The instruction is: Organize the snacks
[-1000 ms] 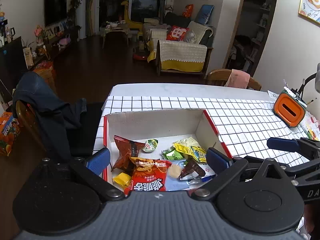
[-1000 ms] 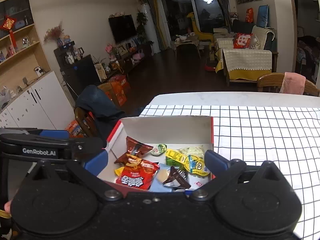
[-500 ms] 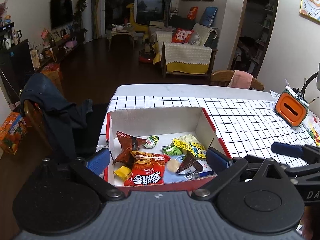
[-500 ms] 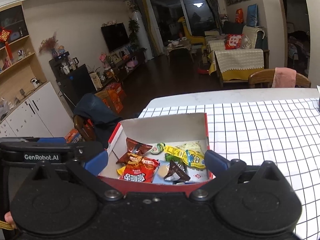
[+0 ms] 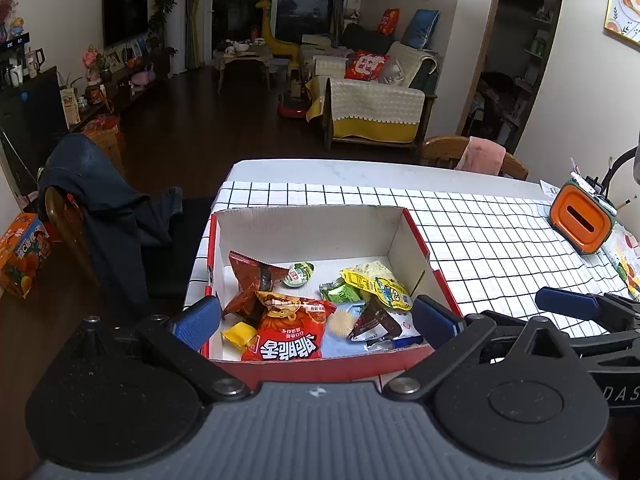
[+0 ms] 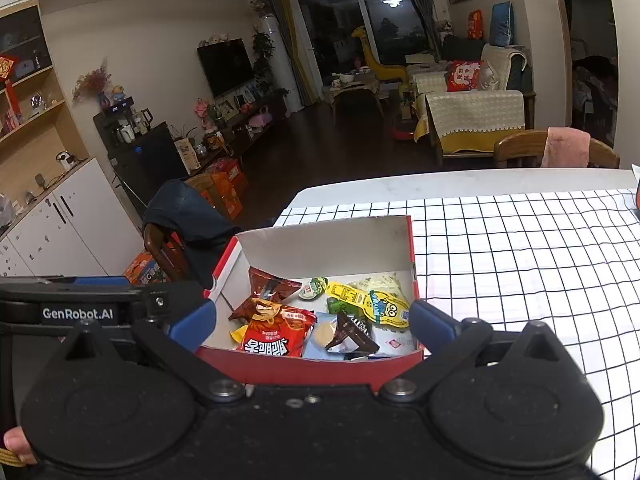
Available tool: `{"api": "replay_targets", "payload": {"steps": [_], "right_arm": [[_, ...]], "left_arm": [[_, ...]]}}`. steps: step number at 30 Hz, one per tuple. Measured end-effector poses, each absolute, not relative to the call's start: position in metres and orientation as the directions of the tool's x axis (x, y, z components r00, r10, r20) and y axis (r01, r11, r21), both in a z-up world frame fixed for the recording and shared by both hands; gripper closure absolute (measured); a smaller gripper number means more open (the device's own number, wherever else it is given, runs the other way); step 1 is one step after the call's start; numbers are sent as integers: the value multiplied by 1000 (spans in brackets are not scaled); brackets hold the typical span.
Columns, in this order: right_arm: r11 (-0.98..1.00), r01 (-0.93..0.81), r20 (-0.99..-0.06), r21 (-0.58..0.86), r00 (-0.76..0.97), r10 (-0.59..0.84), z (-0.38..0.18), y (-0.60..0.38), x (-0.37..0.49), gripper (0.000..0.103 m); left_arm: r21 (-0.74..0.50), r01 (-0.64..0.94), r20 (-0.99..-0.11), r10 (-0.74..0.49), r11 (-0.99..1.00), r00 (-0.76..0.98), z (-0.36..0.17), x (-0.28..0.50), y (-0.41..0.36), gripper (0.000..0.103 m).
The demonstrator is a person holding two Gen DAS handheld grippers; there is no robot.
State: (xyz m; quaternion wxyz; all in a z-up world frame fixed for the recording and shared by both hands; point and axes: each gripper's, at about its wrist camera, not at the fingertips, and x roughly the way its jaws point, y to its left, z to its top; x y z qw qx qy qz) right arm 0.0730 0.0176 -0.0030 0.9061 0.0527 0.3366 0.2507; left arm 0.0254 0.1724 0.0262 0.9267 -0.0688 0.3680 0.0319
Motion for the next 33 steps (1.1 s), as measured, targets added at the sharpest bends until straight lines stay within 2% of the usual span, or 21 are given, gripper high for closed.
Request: {"api": "replay_targets", "payload": {"steps": [33], "right_arm": [[872, -389, -592, 296, 642, 487, -8, 16, 73, 0]], "left_arm": [[-93, -110, -702, 14, 990, 712, 21, 22, 170, 0]]}}
